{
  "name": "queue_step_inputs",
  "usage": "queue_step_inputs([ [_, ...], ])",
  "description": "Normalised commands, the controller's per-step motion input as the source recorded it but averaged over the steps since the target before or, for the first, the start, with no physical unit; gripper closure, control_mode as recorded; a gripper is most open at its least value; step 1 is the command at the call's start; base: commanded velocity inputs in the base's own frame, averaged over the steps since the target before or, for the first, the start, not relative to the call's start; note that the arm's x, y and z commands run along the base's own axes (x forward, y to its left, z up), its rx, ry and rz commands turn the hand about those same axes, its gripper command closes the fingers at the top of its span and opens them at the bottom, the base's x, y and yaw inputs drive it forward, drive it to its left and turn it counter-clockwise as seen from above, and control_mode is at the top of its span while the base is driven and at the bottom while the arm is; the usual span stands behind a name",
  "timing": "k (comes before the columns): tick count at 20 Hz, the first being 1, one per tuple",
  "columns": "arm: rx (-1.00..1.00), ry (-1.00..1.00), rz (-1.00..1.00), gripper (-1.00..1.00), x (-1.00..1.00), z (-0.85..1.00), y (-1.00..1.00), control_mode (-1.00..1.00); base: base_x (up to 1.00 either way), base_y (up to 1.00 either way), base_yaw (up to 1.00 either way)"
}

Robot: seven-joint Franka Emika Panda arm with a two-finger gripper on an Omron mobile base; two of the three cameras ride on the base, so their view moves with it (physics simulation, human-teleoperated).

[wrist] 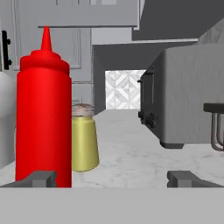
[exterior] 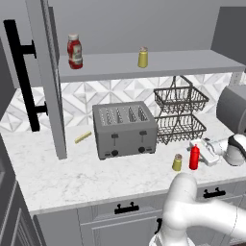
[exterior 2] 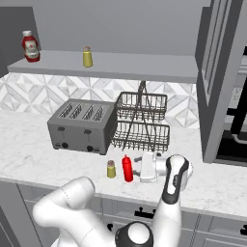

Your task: Put the shaker and condiment bottle from the counter next to their counterparts in the cabinet.

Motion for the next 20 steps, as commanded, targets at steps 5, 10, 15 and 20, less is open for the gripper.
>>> queue_step_inputs([
  [5,0.0,0.03,-0.05,-1.0,0.0,0.0,0.0,-1.0,0.0,0.0,0.0],
  [10,0.0,0.09,-0.05,-1.0,-0.08,0.0,0.0,-1.0,0.0,0.0,0.0],
  [15,0.0,0.12,-0.04,-1.0,-0.04,0.0,-0.02,-1.0,0.0,0.0,0.0],
  [20,0.0,0.11,-0.03,-1.0,-0.05,0.0,-0.08,-1.0,0.0,0.0,0.0],
])
